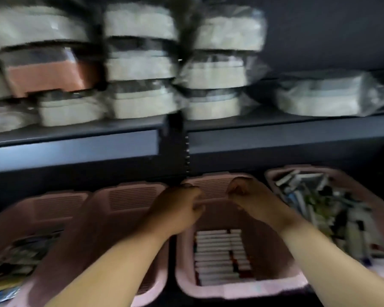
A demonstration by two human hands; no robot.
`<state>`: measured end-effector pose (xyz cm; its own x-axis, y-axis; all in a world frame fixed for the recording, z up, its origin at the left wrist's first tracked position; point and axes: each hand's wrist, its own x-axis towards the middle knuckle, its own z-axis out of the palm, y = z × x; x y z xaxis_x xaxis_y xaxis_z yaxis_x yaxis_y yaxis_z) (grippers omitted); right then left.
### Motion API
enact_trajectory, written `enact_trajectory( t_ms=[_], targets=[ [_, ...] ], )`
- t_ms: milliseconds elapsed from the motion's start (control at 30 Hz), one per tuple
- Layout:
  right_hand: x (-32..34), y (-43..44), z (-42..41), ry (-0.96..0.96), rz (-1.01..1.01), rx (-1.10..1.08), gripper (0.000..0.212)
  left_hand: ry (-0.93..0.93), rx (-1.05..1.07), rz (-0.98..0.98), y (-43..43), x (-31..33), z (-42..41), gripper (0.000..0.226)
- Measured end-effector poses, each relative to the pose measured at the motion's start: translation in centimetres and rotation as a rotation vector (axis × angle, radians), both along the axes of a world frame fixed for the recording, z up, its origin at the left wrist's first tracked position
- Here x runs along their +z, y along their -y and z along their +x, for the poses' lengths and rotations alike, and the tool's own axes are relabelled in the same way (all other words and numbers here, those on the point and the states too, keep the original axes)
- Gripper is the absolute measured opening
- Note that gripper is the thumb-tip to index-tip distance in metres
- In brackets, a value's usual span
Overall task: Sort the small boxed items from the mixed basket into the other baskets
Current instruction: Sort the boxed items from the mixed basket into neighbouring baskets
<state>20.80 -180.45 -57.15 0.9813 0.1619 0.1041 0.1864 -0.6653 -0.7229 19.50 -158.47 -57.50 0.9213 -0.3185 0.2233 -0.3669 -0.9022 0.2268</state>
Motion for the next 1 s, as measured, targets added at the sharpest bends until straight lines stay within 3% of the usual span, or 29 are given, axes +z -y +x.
enact_trajectory(
  t_ms=[67,167,300,400,467,567,733,1000],
  targets=[
    [-0.3,5.0,-1.0,-0.03,0.046,-0.1,0.006,-0.007,-0.094,-0.009,5.2,-0.2,0.6,0.028],
    [-1.0,12.1,-2.1,-0.046,-0.04,-0.235,0.015,-0.035,-0.201,-0.039,12.5,-0.9,1.3,0.021],
    [-2.2,19.7,-3.3,-0.118,-0.009,-0.433,0.004,-0.086,-0.308,-0.098,20.6,-2.3,1.1,0.021],
    [-3.1,24.1,-4.4,-0.107,-0.047,-0.47,0.007,-0.129,-0.337,-0.086,25.3,-3.4,0.8,0.018],
    [-3.5,26.1,-5.0,-0.092,-0.124,-0.463,0.019,-0.133,-0.313,-0.06,27.6,-4.2,0.7,0.014],
    [-4.9,27.6,-5.2,-0.192,-0.32,-0.527,0.009,-0.124,-0.213,-0.026,29.8,-5.1,0.6,0.016],
    [-7.3,27.3,-4.8,-0.341,-0.463,-0.618,0.017,-0.091,-0.157,0.055,31.0,-6.2,0.6,0.036],
    [-6.3,26.8,-3.8,-0.444,-0.234,-0.526,0.021,-0.113,-0.212,-0.011,30.5,-6.7,0.7,0.035]
  ],
)
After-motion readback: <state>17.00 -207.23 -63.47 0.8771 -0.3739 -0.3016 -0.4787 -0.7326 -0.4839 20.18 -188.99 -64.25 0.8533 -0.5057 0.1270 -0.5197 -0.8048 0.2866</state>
